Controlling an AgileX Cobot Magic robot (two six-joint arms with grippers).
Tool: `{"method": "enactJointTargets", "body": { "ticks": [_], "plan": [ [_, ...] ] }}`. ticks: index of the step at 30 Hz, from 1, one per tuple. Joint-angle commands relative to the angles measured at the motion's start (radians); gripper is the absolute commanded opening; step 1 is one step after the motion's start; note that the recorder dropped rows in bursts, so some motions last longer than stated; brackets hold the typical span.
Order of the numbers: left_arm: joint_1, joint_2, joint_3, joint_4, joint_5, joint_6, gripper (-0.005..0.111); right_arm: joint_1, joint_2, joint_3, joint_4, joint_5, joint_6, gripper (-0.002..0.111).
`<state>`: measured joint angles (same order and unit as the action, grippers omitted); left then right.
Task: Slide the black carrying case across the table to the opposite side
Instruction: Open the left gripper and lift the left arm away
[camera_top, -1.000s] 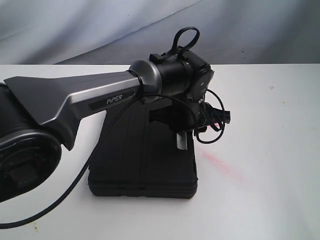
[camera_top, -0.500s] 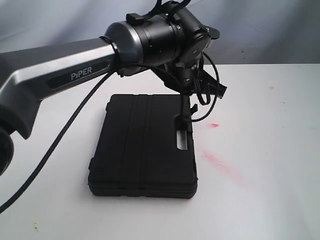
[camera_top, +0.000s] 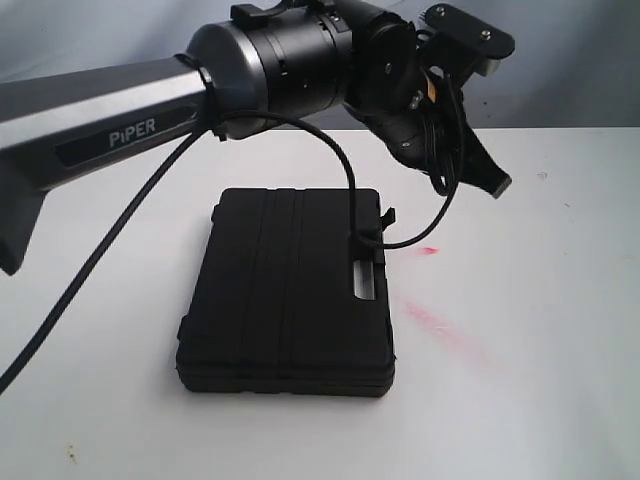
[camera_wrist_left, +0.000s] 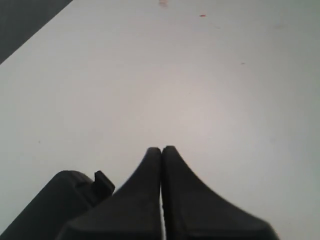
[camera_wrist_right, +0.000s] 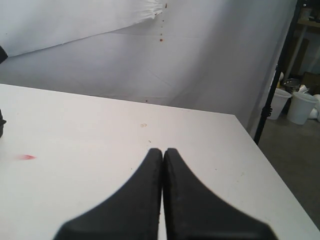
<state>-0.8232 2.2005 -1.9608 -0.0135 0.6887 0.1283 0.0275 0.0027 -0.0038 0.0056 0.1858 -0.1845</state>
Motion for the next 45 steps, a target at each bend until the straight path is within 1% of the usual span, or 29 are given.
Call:
{"method": "enactJointTargets", "body": {
  "ticks": [1, 6, 11, 12, 14, 17, 19, 21, 23, 25, 28, 31, 33, 34, 36, 38, 42, 43, 45],
  "plan": [
    [0.001, -0.014, 0.006, -0.081, -0.039, 0.065, 0.0, -0.004, -0.003, 0.004, 0.007, -0.002, 0.002, 0.0],
    [0.041, -0.014, 0.006, -0.11, -0.117, -0.101, 0.0, -0.004, -0.003, 0.004, 0.007, -0.002, 0.002, 0.0],
    [0.084, -0.014, 0.006, -0.094, -0.117, -0.147, 0.0, -0.004, -0.003, 0.004, 0.007, -0.002, 0.002, 0.0],
    [0.092, -0.014, 0.006, -0.079, -0.113, -0.185, 0.0, -0.004, -0.003, 0.004, 0.007, -0.002, 0.002, 0.0],
    [0.1, -0.02, 0.009, -0.019, -0.1, -0.25, 0.0, -0.004, -0.003, 0.004, 0.007, -0.002, 0.002, 0.0],
    [0.089, -0.054, 0.058, 0.176, -0.115, -0.372, 0.0, -0.004, -0.003, 0.004, 0.007, -0.002, 0.002, 0.0],
    [0.087, -0.095, 0.119, 0.303, -0.152, -0.494, 0.0, -0.004, -0.003, 0.004, 0.007, -0.002, 0.002, 0.0],
    [0.087, -0.147, 0.191, 0.35, -0.21, -0.549, 0.0, -0.004, -0.003, 0.004, 0.007, -0.002, 0.002, 0.0],
    [0.089, -0.211, 0.288, 0.377, -0.279, -0.547, 0.0, -0.004, -0.003, 0.004, 0.007, -0.002, 0.002, 0.0],
    [0.089, -0.275, 0.386, 0.436, -0.34, -0.547, 0.0, -0.004, -0.003, 0.004, 0.007, -0.002, 0.002, 0.0],
    [0.092, -0.388, 0.548, 0.488, -0.411, -0.547, 0.0, -0.004, -0.003, 0.004, 0.007, -0.002, 0.002, 0.0],
    [0.116, -0.521, 0.701, 0.494, -0.476, -0.569, 0.0, -0.004, -0.003, 0.004, 0.007, -0.002, 0.002, 0.0],
    [0.137, -0.602, 0.774, 0.497, -0.515, -0.569, 0.0, -0.004, -0.003, 0.004, 0.007, -0.002, 0.002, 0.0],
    [0.152, -0.657, 0.821, 0.509, -0.526, -0.569, 0.0, -0.004, -0.003, 0.004, 0.007, -0.002, 0.002, 0.0],
    [0.175, -0.727, 0.874, 0.558, -0.523, -0.569, 0.0, -0.004, -0.003, 0.004, 0.007, -0.002, 0.002, 0.0],
    [0.212, -0.812, 0.925, 0.589, -0.484, -0.574, 0.0, -0.004, -0.003, 0.004, 0.007, -0.002, 0.002, 0.0],
    [0.319, -0.968, 1.023, 0.594, -0.461, -0.617, 0.0, -0.004, -0.003, 0.004, 0.007, -0.002, 0.002, 0.0],
    [0.357, -1.017, 1.057, 0.599, -0.471, -0.634, 0.0, -0.004, -0.003, 0.004, 0.007, -0.002, 0.002, 0.0],
    [0.41, -1.09, 1.11, 0.599, -0.493, -0.651, 0.0, -0.004, -0.003, 0.004, 0.007, -0.002, 0.002, 0.0]
  ]
}}
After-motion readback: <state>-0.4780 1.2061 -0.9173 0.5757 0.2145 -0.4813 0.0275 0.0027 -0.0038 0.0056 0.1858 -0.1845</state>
